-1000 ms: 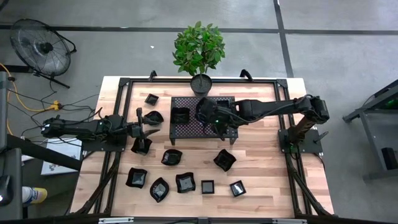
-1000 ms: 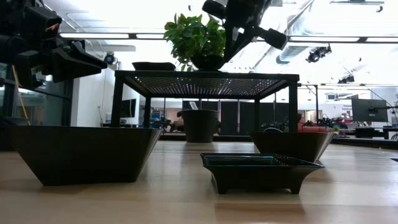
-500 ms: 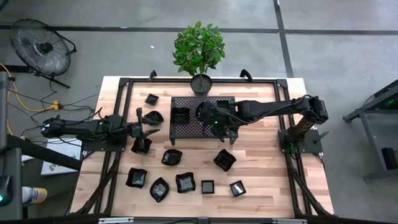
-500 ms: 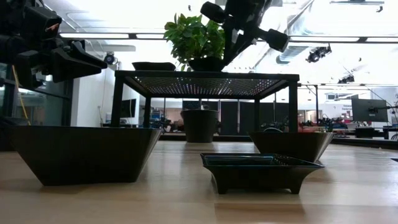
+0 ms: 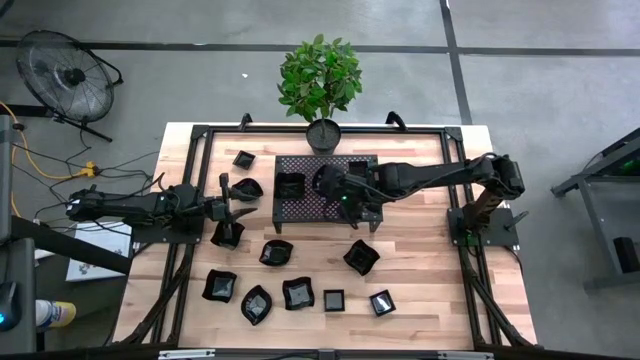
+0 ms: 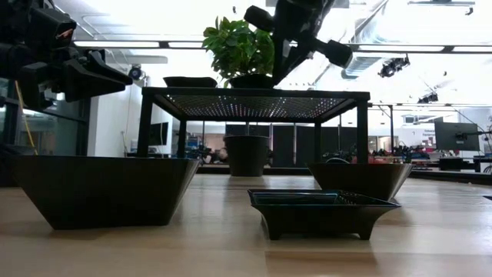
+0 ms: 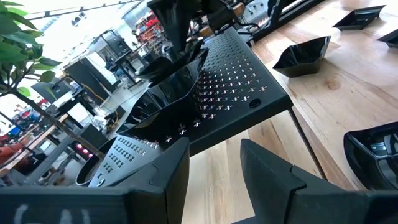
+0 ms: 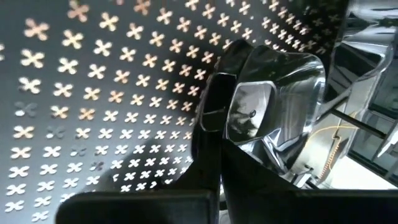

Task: Pick & Place Mini shaped plates
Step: Stack the black leaf-shaped plate on top of the other black leaf-shaped plate on the shelf

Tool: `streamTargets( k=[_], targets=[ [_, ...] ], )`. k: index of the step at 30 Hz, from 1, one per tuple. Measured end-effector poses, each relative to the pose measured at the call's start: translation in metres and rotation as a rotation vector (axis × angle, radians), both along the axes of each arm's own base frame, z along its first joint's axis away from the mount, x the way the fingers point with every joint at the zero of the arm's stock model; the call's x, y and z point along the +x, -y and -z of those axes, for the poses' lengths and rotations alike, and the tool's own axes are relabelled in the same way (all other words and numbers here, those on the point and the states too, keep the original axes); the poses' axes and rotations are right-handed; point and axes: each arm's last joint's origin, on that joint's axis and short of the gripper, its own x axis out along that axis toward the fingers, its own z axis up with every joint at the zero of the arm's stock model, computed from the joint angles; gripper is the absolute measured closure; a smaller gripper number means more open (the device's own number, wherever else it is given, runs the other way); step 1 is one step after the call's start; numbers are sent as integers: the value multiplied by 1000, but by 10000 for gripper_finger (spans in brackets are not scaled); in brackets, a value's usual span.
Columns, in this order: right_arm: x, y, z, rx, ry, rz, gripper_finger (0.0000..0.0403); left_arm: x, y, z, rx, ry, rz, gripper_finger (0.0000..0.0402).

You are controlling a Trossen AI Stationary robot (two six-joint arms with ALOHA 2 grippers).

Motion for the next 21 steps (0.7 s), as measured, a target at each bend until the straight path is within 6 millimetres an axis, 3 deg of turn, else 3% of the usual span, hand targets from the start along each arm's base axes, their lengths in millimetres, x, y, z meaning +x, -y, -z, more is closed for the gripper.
streamTargets(
  k=[21],
  targets=[
    [-4, 1, 2, 48, -7, 77, 402, 0, 0, 0, 0, 0, 0, 261]
  ],
)
